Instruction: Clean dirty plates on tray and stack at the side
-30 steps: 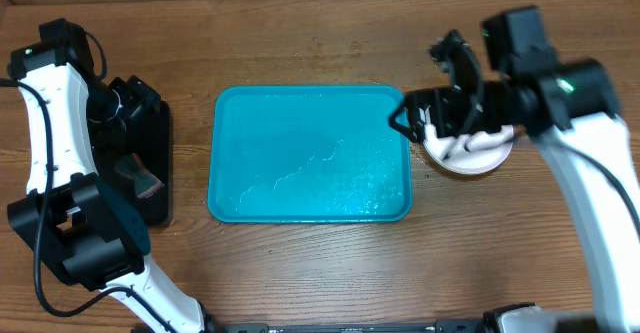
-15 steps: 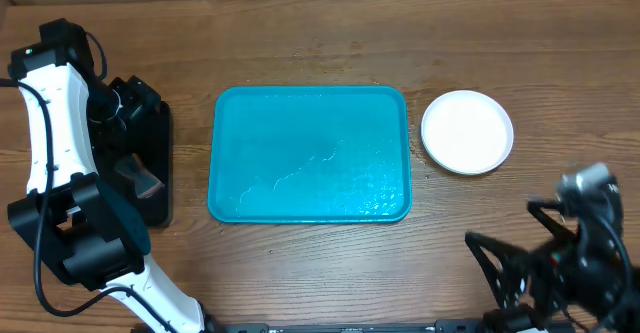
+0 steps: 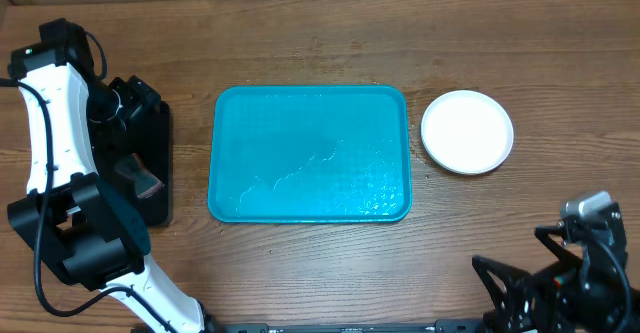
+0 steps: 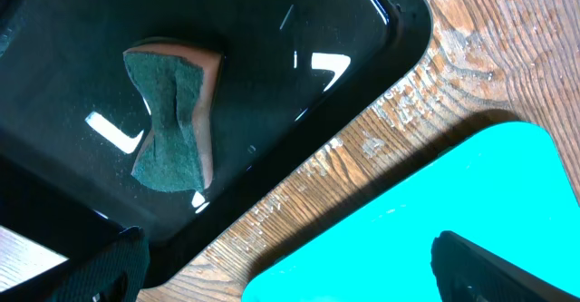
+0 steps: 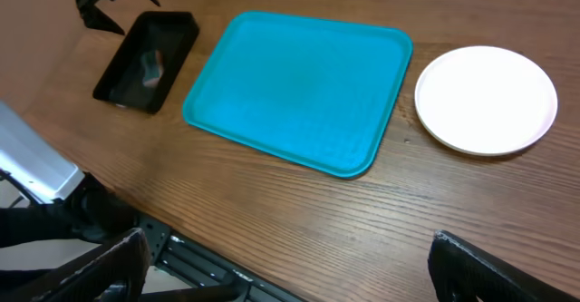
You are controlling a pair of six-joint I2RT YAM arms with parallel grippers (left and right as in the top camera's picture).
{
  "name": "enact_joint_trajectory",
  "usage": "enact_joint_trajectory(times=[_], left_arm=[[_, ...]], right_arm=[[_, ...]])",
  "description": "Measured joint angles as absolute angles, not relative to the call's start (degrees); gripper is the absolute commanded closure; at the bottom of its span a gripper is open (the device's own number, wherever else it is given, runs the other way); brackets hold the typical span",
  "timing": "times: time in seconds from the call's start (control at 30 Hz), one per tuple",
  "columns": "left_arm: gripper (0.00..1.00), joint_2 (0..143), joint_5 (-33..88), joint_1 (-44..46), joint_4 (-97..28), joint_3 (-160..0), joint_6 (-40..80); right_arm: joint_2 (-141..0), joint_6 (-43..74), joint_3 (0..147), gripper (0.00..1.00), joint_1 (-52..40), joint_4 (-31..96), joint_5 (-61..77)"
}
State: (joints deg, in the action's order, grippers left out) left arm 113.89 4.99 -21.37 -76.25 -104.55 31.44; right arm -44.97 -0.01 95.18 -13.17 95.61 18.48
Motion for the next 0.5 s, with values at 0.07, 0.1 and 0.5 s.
enact_joint_trajectory(times=[0.07,0.1,0.5], left_arm=[[0.0,113.89,4.99,-21.37,-76.23,-104.55,31.44],[0.0,113.89,4.99,-21.37,-76.23,-104.55,31.42],[0.0,113.89,5.41,-21.37,-76.23,-104.55,31.44]], right_arm=[[-44.88,-0.03,93.54,0.0,-13.15,93.67,18.31],[-44.88,0.01,92.51,0.0,-12.95,92.77,18.17],[-27.97,-0.05,61.41,0.0,-6.42,62.52,17.56]])
